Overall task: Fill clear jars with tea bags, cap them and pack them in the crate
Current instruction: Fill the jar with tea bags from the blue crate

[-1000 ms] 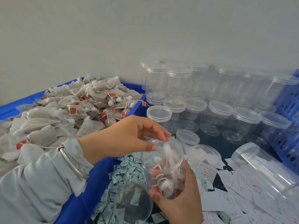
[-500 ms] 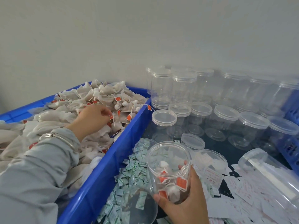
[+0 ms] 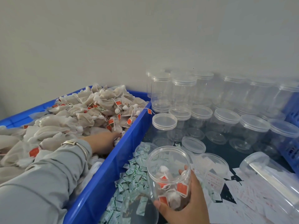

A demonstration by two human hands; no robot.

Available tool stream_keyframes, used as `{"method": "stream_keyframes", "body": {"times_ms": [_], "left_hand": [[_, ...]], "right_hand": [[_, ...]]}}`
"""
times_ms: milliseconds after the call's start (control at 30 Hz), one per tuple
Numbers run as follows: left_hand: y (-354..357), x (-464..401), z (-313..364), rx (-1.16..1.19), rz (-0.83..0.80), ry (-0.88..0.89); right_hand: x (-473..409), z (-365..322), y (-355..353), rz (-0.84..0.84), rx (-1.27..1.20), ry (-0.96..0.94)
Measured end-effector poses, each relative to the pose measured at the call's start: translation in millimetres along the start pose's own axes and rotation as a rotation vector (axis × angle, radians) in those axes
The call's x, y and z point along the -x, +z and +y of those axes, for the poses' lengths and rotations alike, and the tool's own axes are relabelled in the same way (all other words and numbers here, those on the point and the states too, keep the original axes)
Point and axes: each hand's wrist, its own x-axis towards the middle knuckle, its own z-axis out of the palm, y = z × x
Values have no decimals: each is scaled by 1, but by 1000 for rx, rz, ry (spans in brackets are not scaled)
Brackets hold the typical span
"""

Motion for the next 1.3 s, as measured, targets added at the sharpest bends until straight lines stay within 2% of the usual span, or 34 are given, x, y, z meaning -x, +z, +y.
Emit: {"method": "stream_keyframes", "body": {"times_ms": [133, 233, 333, 433, 500, 600, 733, 800, 867, 933, 1000, 1100, 1200, 1300], "left_hand": [[3, -4, 1, 67, 105, -20], [2, -8, -1, 120, 179, -55], [-2, -8, -6, 169, 258, -70], [-7, -6, -7, 234, 358, -101], [-13, -3, -8, 322, 470, -132], [-21, 1, -8, 603, 620, -143], [-33, 13, 8, 1185, 638, -82], [-41, 23, 22, 1496, 599, 13], [-47, 35, 39, 1755, 494, 165], [-48, 46, 54, 1861, 365, 294], [-45, 56, 68, 1842, 222, 412], [-35, 65, 87, 1673, 42, 565], [-26, 70, 98, 1336, 24, 658], [-22, 70, 99, 1126, 39, 680]], "right_hand": [[-6, 6, 5, -61, -74, -20], [-11, 14, 7, -2, -94, -15], [-11, 6, 11, -14, -85, -84], [-9, 3, 10, 132, -120, -92], [-5, 1, 8, 30, -89, -63], [0, 1, -1, -5, -38, -39], [2, 1, 0, -9, -44, -40], [3, 4, 0, 2, -49, -37], [3, 4, 1, 13, -33, -47], [2, 5, 1, 10, -24, -72], [0, 9, 1, 14, -33, -109], [-1, 14, 11, 44, -61, -143], [-2, 26, 17, 182, -86, -212], [-11, 23, 15, 118, 101, -244]]}}
